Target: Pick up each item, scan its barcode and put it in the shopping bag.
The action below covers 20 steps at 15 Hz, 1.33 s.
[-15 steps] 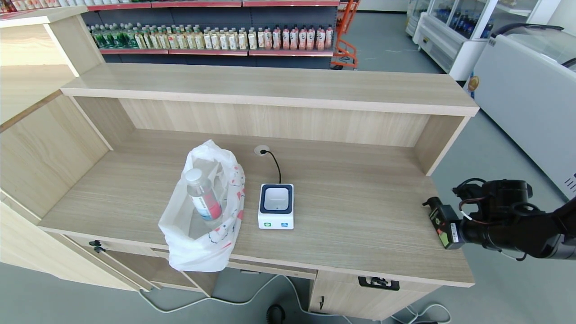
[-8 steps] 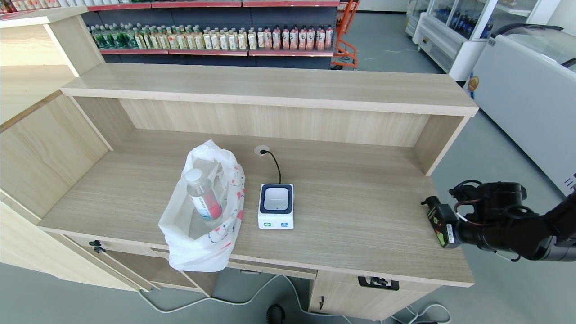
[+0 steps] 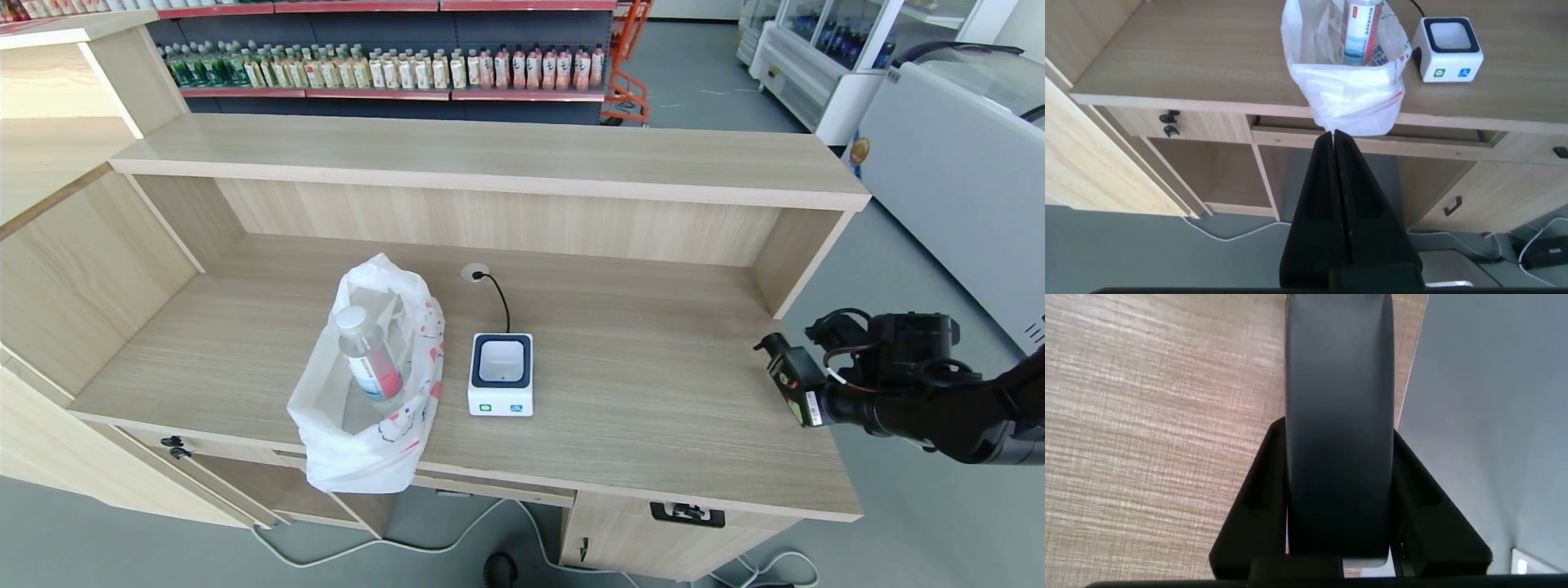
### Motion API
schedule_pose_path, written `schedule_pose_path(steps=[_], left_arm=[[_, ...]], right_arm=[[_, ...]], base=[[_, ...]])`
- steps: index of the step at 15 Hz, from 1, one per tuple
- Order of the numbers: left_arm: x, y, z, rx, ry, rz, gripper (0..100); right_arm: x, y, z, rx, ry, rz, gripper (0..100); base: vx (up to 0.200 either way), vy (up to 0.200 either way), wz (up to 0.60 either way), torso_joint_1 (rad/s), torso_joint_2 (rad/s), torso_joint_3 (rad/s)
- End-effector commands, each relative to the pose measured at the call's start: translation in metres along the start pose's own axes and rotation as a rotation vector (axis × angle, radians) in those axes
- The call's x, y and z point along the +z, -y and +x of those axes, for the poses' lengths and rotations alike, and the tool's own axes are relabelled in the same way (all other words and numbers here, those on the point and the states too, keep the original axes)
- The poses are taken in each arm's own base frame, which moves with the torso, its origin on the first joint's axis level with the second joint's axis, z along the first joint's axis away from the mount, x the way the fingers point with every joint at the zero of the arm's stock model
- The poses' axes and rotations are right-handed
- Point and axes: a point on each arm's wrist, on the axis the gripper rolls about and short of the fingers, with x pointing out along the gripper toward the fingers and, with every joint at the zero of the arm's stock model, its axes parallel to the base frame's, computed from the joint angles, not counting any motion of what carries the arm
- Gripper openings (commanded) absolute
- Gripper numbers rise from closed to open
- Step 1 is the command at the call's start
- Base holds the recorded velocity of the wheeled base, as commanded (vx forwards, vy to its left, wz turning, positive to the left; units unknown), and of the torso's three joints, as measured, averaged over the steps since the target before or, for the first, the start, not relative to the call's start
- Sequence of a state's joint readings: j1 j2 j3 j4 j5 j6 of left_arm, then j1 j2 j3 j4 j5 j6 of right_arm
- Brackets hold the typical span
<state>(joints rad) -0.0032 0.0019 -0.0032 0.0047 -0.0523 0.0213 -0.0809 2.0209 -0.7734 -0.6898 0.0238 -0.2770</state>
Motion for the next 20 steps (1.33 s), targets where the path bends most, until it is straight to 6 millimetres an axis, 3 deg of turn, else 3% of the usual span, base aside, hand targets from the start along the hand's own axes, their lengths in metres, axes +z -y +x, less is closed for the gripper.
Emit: schedule_pose_path(steps=[1,3,4,6,9,11,13,15,16,17,18,20], left_arm=[[0.0,0.0,0.0,0.0,0.0,0.0,0],[0.0,0.0,0.0,0.0,0.0,0.0,0],[0.0,0.0,0.0,0.0,0.0,0.0,0],[0.0,0.0,0.0,0.0,0.0,0.0,0],[0.0,0.0,0.0,0.0,0.0,0.0,0],[0.0,0.0,0.0,0.0,0.0,0.0,0],[0.0,0.0,0.0,0.0,0.0,0.0,0],[0.0,0.0,0.0,0.0,0.0,0.0,0],[0.0,0.0,0.0,0.0,0.0,0.0,0],[0.0,0.0,0.0,0.0,0.0,0.0,0],[0.0,0.0,0.0,0.0,0.0,0.0,0],[0.0,0.0,0.0,0.0,0.0,0.0,0]], right_arm=[[0.035,0.01,-0.053,-0.064,0.182,-0.083,0],[0.042,0.011,-0.086,-0.092,0.243,-0.133,0],[0.043,0.011,-0.115,-0.131,0.303,-0.231,0],[0.042,0.008,-0.151,-0.219,0.432,-0.39,0],[0.058,0.004,-0.194,-0.288,0.666,-0.684,0],[0.07,-0.012,-0.221,-0.294,0.884,-0.976,0],[0.068,-0.029,-0.242,-0.369,1.08,-1.266,0],[0.068,-0.049,-0.25,-0.374,1.252,-1.455,0],[0.074,-0.066,-0.259,-0.498,1.477,-1.624,0],[0.076,-0.076,-0.263,-0.556,1.609,-1.664,0],[0.078,-0.097,-0.269,-0.65,1.85,-1.696,0],[0.076,-0.116,-0.28,-0.736,2.06,-1.706,0]], base=[[0.0,0.0,0.0,0.0,0.0,0.0],[0.0,0.0,0.0,0.0,0.0,0.0],[0.0,0.0,0.0,0.0,0.0,0.0],[0.0,0.0,0.0,0.0,0.0,0.0],[0.0,0.0,0.0,0.0,0.0,0.0],[0.0,0.0,0.0,0.0,0.0,0.0],[0.0,0.0,0.0,0.0,0.0,0.0],[0.0,0.0,0.0,0.0,0.0,0.0],[0.0,0.0,0.0,0.0,0.0,0.0],[0.0,0.0,0.0,0.0,0.0,0.0],[0.0,0.0,0.0,0.0,0.0,0.0],[0.0,0.0,0.0,0.0,0.0,0.0]])
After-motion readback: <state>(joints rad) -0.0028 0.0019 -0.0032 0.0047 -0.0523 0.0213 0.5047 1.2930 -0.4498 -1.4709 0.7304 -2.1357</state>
